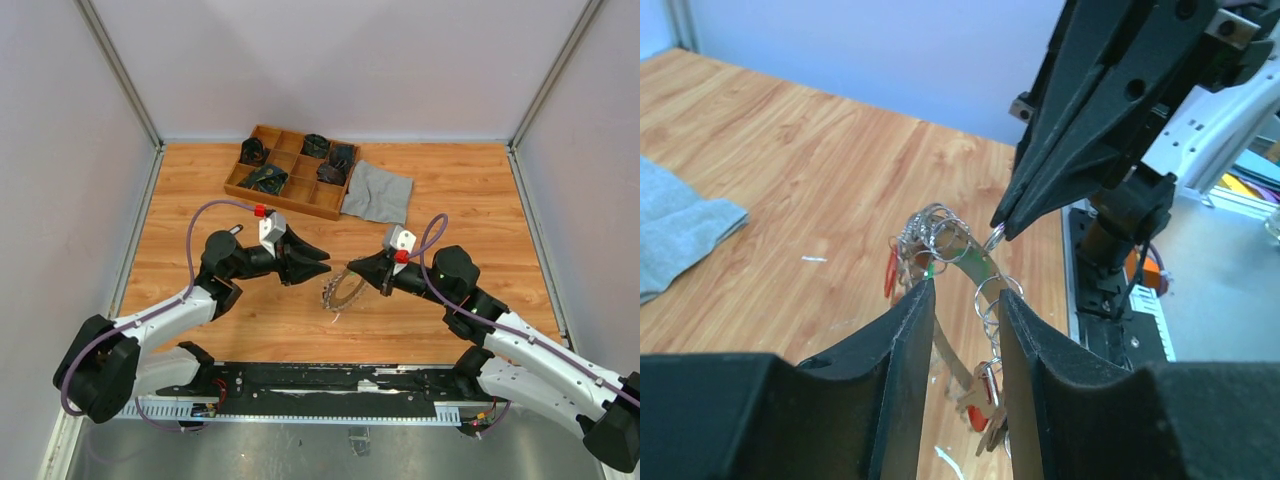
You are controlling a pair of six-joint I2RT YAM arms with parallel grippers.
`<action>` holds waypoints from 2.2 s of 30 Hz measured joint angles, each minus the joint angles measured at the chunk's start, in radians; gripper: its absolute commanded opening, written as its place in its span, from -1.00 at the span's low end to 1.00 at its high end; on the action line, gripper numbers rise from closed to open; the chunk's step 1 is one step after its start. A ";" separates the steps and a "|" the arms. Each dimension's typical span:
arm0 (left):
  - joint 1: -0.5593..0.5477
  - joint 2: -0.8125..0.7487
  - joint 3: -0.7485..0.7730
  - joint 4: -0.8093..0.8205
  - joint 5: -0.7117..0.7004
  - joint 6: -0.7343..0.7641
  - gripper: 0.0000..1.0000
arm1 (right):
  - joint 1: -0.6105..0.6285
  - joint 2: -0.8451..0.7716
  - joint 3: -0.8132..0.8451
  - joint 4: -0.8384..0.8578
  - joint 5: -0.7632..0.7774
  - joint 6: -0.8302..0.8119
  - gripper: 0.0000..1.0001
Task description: Put the keys on the keyring
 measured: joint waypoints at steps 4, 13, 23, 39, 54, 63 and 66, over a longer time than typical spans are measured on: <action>-0.002 0.005 0.000 0.046 0.038 -0.017 -0.26 | 0.000 -0.005 0.000 0.000 -0.034 -0.001 -0.99; -0.041 0.029 0.001 0.074 0.089 -0.026 -0.27 | 0.000 -0.007 0.000 0.020 -0.085 0.003 -0.99; -0.056 0.043 0.017 0.074 0.097 -0.013 -0.26 | 0.000 -0.003 0.000 0.040 -0.131 0.014 -0.99; -0.084 0.076 0.031 0.085 0.097 -0.015 -0.32 | 0.000 0.012 0.000 0.060 -0.148 0.034 -0.99; -0.089 0.080 0.033 0.098 0.094 -0.019 -0.99 | 0.000 0.022 0.000 0.063 -0.149 0.034 -0.92; -0.097 0.045 0.042 -0.076 0.047 0.038 -0.99 | 0.000 -0.036 0.076 -0.159 -0.143 -0.069 -0.16; -0.109 0.014 0.067 -0.212 -0.013 0.080 -0.99 | 0.000 -0.066 0.135 -0.271 -0.131 -0.114 -0.08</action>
